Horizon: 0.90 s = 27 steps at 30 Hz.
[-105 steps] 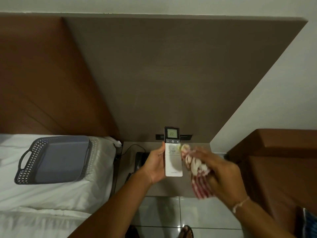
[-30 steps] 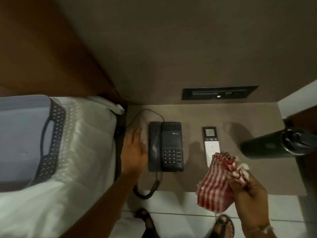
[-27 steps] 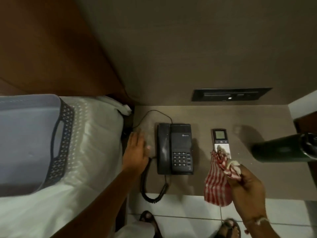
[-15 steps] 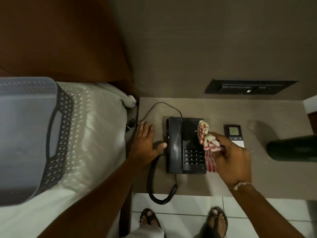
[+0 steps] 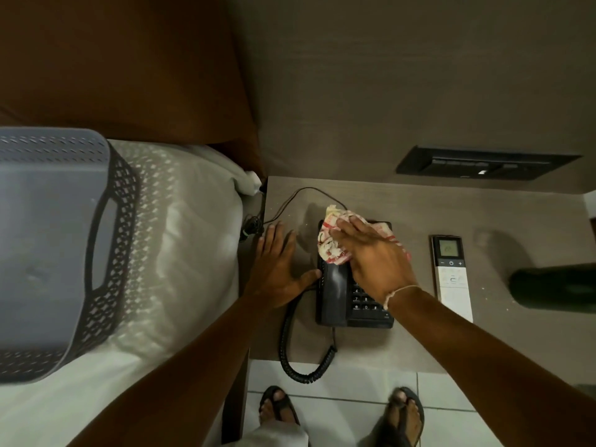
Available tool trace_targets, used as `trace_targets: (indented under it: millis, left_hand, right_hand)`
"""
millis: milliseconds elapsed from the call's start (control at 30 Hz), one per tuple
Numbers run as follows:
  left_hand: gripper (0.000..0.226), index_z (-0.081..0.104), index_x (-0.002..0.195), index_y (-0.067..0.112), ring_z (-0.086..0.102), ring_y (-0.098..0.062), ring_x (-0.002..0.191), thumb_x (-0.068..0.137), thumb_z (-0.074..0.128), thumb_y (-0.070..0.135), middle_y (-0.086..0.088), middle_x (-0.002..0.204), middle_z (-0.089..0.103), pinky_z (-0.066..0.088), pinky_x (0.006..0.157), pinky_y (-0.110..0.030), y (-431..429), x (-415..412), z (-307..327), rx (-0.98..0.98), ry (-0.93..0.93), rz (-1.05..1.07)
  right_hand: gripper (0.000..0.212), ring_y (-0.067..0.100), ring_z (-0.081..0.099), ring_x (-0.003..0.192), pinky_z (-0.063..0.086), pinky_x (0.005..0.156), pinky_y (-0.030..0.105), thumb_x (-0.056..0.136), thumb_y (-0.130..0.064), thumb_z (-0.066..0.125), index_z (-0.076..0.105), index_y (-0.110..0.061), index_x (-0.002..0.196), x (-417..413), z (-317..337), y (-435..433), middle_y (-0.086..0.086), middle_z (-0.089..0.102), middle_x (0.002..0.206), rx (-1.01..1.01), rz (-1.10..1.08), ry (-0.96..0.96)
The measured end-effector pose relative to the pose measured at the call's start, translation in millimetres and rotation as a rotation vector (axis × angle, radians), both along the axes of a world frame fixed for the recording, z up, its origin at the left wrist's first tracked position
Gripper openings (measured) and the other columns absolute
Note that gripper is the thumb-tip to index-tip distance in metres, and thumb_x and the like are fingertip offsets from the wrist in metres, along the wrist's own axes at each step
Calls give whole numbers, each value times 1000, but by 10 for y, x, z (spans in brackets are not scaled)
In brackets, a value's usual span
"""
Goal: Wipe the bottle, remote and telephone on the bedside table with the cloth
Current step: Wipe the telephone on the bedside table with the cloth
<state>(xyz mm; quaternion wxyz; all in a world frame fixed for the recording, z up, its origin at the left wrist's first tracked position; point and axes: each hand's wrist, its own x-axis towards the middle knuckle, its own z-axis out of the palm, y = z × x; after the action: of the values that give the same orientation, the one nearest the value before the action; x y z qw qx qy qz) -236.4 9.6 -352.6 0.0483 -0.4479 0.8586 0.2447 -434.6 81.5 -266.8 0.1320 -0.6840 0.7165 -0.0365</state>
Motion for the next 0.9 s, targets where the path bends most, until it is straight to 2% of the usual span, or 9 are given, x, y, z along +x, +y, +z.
trace_targets:
  millis: [67, 233, 333, 433, 533, 667, 767, 833, 900]
  left_hand:
    - [113, 20, 156, 15, -1, -32, 154, 72, 23, 91, -15, 167, 6, 1, 123, -51, 0, 9, -34, -11, 8, 0]
    - [114, 15, 157, 15, -7, -30, 154, 72, 23, 91, -14, 167, 0, 2, 124, -53, 5, 22, -55, 11, 26, 4]
    - [108, 12, 157, 17, -11, -28, 153, 76, 35, 85, -11, 167, -3, -2, 124, -50, 8, 17, -25, 31, 37, 23]
    - [108, 11, 158, 19, -12, -27, 153, 76, 35, 84, -10, 168, -5, -1, 124, -52, 9, 18, -11, 43, 45, 29]
    - [108, 11, 158, 19, -13, -27, 153, 76, 36, 84, -10, 167, -6, -1, 124, -53, 13, 26, 5, 59, 49, 31]
    - [109, 12, 158, 18, -12, -27, 153, 75, 37, 85, -11, 167, -4, -2, 124, -51, -3, 25, 2, 51, 32, 34]
    - [119, 12, 158, 18, -10, -28, 153, 67, 20, 95, -11, 167, -2, -2, 124, -50, 4, 10, -16, 38, 31, 38]
    - [123, 14, 158, 17, -9, -30, 153, 64, 12, 97, -12, 167, 0, -1, 124, -52, 6, 18, -35, 38, 56, 33]
    - [123, 14, 158, 18, -10, -30, 153, 64, 10, 98, -12, 167, -1, -1, 124, -53, 4, 50, -39, 53, 75, 23]
  right_hand:
    - [65, 27, 37, 138, 25, 109, 41, 75, 2, 66, 53, -18, 136, 28, -52, 89, 7, 48, 145, -42, 22, 5]
    - [72, 28, 49, 129, 27, 113, 44, 64, -1, 76, 57, -24, 130, 255, -172, 886, 3, 57, 137, -46, 131, -5]
    - [60, 24, 62, 114, 23, 114, 33, 65, -7, 72, 64, -30, 120, 387, -194, 1465, -3, 68, 122, -3, 181, -103]
    - [80, 16, 72, 90, 55, 80, 28, 49, 2, 82, 62, -28, 121, 293, 73, 1466, -4, 72, 112, 7, 35, -206]
    - [73, 22, 70, 96, 61, 64, 33, 64, 6, 73, 58, -23, 130, 59, 427, 958, 2, 64, 128, -91, -195, -218]
    - [65, 26, 44, 133, 48, 96, 51, 74, 7, 64, 57, -24, 130, -135, 401, 73, 2, 53, 141, -159, -212, -136]
    - [66, 26, 26, 143, 25, 115, 43, 79, 11, 57, 53, -24, 135, -34, 74, -168, 3, 40, 151, -35, -14, -108]
    - [69, 29, 26, 143, 9, 113, 42, 75, 10, 62, 54, -22, 135, 62, -81, 1, 6, 41, 150, -41, 55, -87]
    - [64, 32, 36, 137, 14, 108, 50, 70, 4, 65, 61, -20, 129, 171, -146, 365, 10, 51, 142, -85, 99, -85]
